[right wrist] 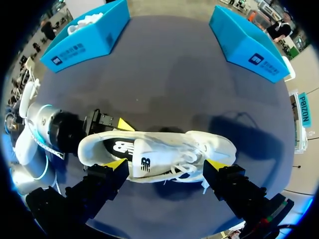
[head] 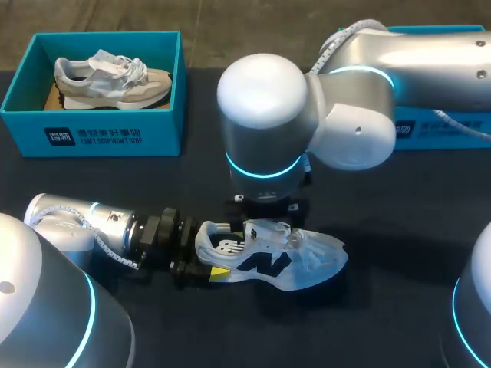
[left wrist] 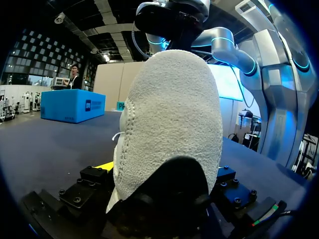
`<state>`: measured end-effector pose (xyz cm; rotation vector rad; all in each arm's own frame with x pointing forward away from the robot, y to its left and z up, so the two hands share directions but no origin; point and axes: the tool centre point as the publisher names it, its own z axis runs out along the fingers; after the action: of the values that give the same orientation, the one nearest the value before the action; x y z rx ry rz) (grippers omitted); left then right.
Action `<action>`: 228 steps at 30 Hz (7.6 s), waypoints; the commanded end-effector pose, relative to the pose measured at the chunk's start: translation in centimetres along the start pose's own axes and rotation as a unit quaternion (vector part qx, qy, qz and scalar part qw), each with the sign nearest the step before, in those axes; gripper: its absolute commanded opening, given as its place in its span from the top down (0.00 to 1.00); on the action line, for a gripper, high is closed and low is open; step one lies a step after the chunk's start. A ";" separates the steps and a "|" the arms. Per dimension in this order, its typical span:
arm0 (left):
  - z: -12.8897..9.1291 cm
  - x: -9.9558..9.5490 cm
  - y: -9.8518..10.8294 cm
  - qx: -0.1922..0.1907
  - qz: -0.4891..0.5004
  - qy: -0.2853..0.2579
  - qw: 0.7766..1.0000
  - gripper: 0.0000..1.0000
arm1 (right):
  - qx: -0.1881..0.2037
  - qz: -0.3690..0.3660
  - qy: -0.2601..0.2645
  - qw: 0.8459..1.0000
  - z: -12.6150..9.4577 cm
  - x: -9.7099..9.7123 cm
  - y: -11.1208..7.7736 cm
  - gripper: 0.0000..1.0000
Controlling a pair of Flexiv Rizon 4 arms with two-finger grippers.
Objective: Take the shoe out of the shoebox, open the shoe tongue, remove and reinsert the insole, then place the shoe into the shoebox
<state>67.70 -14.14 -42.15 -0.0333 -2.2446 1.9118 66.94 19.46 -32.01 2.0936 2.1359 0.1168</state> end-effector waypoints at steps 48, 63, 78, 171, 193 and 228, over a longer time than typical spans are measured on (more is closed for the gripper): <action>-0.1 0.0 0.1 -0.001 -0.001 -0.001 1.000 1.00 | 0.003 0.146 -0.166 0.975 1.9 -3.3 -0.7 0.00; -0.1 0.0 0.1 -0.001 -0.001 -0.001 1.000 1.00 | 0.019 0.136 -0.130 0.982 1.7 -4.3 -0.5 0.00; -0.1 0.0 0.1 -0.001 -0.001 -0.001 1.000 1.00 | 0.040 0.130 -0.124 0.983 2.0 -2.5 -2.0 0.00; -0.1 0.0 0.1 -0.001 -0.001 -0.001 1.000 1.00 | 0.160 0.031 -0.130 0.978 0.0 -1.7 -3.6 1.00; -0.1 0.0 0.1 -0.001 -0.001 -0.001 1.000 1.00 | 0.139 -0.037 0.031 0.989 -0.7 -8.5 -1.7 1.00; -0.1 0.0 0.1 -0.001 -0.001 -0.001 1.000 1.00 | 0.164 0.010 0.167 0.972 3.3 -13.4 -2.4 0.60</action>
<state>67.76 -14.19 -42.15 -0.0327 -2.2456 1.9110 65.58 6.24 -34.42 2.3479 2.4245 -0.0274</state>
